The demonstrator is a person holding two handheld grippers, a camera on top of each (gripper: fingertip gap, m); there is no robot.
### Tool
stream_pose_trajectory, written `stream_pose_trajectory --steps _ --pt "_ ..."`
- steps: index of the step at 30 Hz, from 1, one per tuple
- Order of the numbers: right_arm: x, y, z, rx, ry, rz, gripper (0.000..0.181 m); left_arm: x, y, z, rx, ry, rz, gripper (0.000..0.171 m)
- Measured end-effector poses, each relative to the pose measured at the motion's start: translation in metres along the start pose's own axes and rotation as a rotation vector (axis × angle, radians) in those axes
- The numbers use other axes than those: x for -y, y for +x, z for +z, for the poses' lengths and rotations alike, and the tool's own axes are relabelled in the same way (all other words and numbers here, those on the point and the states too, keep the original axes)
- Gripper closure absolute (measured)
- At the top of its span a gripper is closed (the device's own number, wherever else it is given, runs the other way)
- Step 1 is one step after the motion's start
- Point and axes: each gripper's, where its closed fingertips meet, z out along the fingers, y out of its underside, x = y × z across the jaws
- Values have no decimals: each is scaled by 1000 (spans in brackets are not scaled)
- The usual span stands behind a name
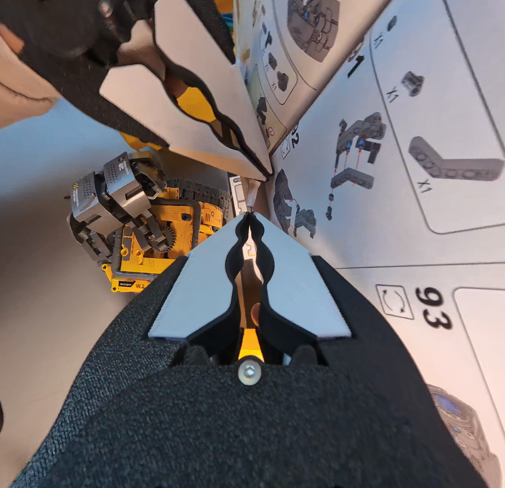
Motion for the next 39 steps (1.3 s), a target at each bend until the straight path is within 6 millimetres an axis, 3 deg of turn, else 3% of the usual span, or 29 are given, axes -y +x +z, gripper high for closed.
stream_pose_trajectory --steps 8,11,16,22,26,28,30,33,36,39 --pt "8 2 -22 -56 246 -27 181 10 -7 -7 -113 106 -352 171" --pt "7 1 -16 -112 201 -69 181 14 -7 -10 -154 147 -430 171" --pt "5 6 -6 -184 143 -90 181 20 -5 -17 -157 219 -410 171" --pt "5 8 -8 -309 100 -150 178 11 -9 -26 -16 185 -237 171" --pt "15 -7 -32 -395 196 -165 166 -4 -16 -43 108 147 -90 171" --pt "6 6 -51 -557 210 -178 169 -13 -24 -53 170 127 -38 171" --pt "-3 13 -58 -620 247 -148 175 -22 -33 -59 221 96 2 171" --pt "-3 9 -39 -584 306 -136 174 -28 -42 -60 253 73 -2 171" --pt "-2 11 -14 -591 257 -135 177 -29 -46 -57 273 65 -10 171" --pt "0 13 -9 -623 228 -160 178 -31 -47 -59 274 59 -27 171"
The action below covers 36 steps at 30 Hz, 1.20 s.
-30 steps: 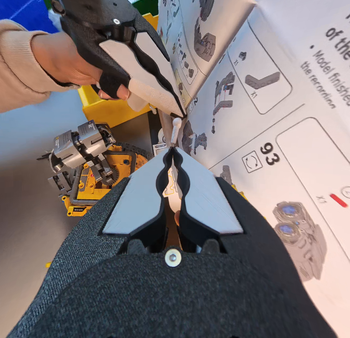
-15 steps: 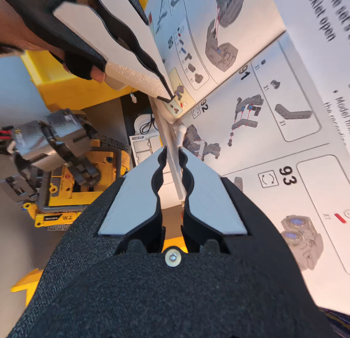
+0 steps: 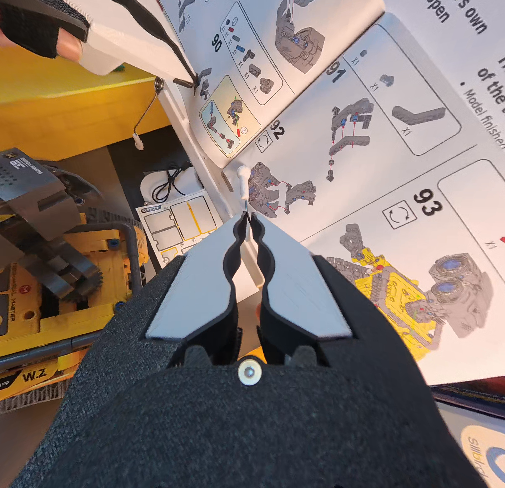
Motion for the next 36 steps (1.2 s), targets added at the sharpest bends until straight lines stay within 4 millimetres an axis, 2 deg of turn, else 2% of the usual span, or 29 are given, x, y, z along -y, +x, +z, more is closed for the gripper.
stream_pose_trajectory --steps 10,14,17,20,21,24,26,28,30,33,36 --pt "-2 -4 0 14 -13 6 177 -5 -11 -2 16 28 -43 171" --pt "6 -2 -15 9 79 65 160 -6 -12 -5 24 33 -26 171" --pt "-1 21 -34 -124 125 117 159 -10 -19 -12 50 43 -27 171" --pt "-32 48 -45 -281 65 182 161 -21 -28 -18 72 32 -30 171" --pt "-41 52 -45 -301 46 191 161 -26 -31 -18 82 18 -29 171" --pt "-37 60 -56 -332 153 256 160 -28 -29 -25 80 34 -50 171" --pt "-35 73 -68 -373 231 358 139 -29 -23 -31 62 42 -54 169" --pt "-44 88 -73 -399 250 475 107 -32 -23 -34 75 32 -44 163" --pt "-55 97 -69 -384 251 572 89 -31 -30 -37 111 50 -45 152" --pt "-62 96 -51 -263 252 658 82 -22 -54 -43 145 106 -169 119" --pt "-59 100 -46 -195 279 668 95 -11 -91 -52 131 205 -377 99"
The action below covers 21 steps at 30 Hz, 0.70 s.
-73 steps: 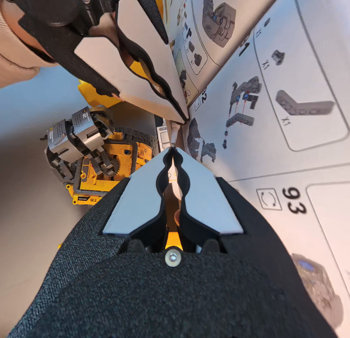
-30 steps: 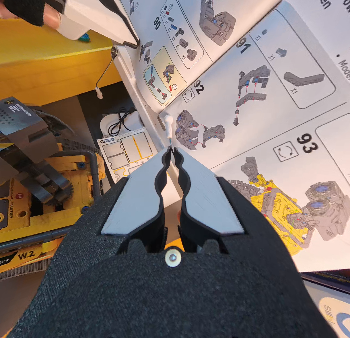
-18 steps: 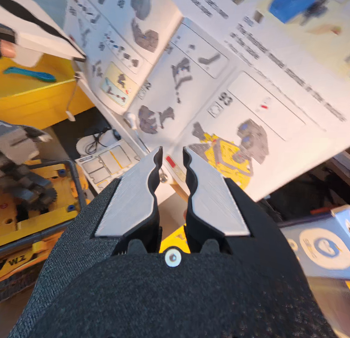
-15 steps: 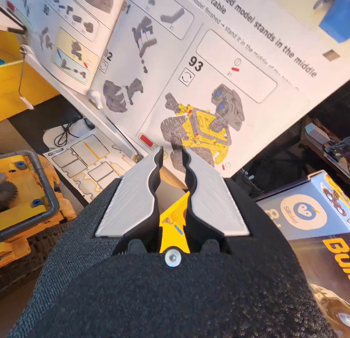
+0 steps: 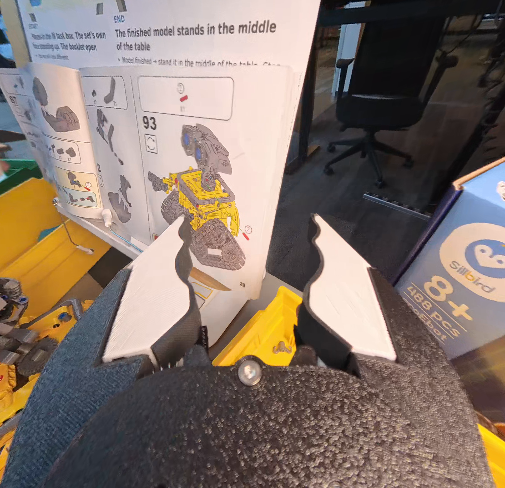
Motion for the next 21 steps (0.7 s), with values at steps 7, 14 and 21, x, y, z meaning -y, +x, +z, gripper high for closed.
stream_pose_trajectory --steps 7,14,21 --pt "2 -11 2 153 -12 13 130 -22 18 28 -467 -158 -199 137" --pt "1 -15 -8 223 -57 94 142 -22 17 28 -501 -165 -283 144" --pt "-4 -25 -25 225 -148 135 144 -25 26 12 -512 -269 -357 145"
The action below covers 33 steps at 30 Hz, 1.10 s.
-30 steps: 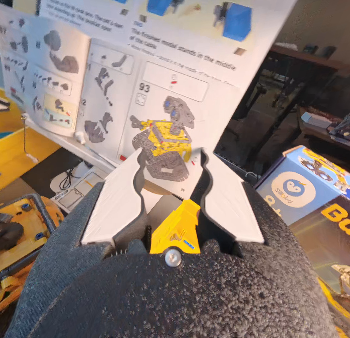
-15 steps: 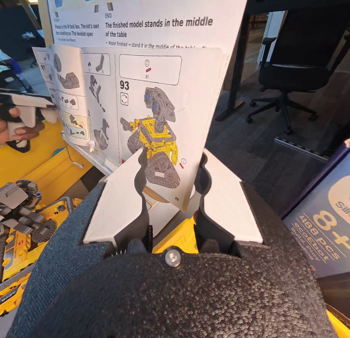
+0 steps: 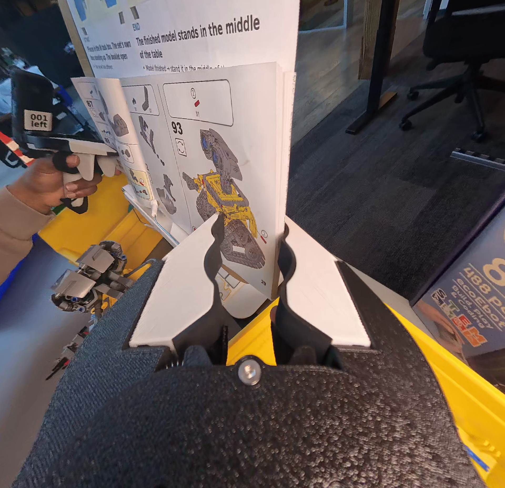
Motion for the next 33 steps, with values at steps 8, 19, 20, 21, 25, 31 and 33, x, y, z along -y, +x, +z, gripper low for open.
stream_pose_trajectory --steps 8,19,20,21,25,31,33 --pt "-6 -21 -18 -6 -73 23 145 -11 20 -15 -3 -52 -53 145" --pt "-21 -37 -31 2 -140 95 145 -26 33 -26 2 -85 -120 144" --pt "-22 -39 -33 2 -147 92 145 -28 35 -28 3 -90 -120 145" --pt "-24 -41 -35 1 -155 88 145 -31 37 -29 4 -97 -116 144" --pt "-32 -44 -39 9 -162 63 145 -40 41 -32 -13 -92 -84 145" --pt "-28 -40 -36 13 -120 36 145 -35 39 -29 -7 -58 -31 145" --pt "-30 -38 -37 26 -118 21 144 -40 42 -29 -12 -65 0 146"
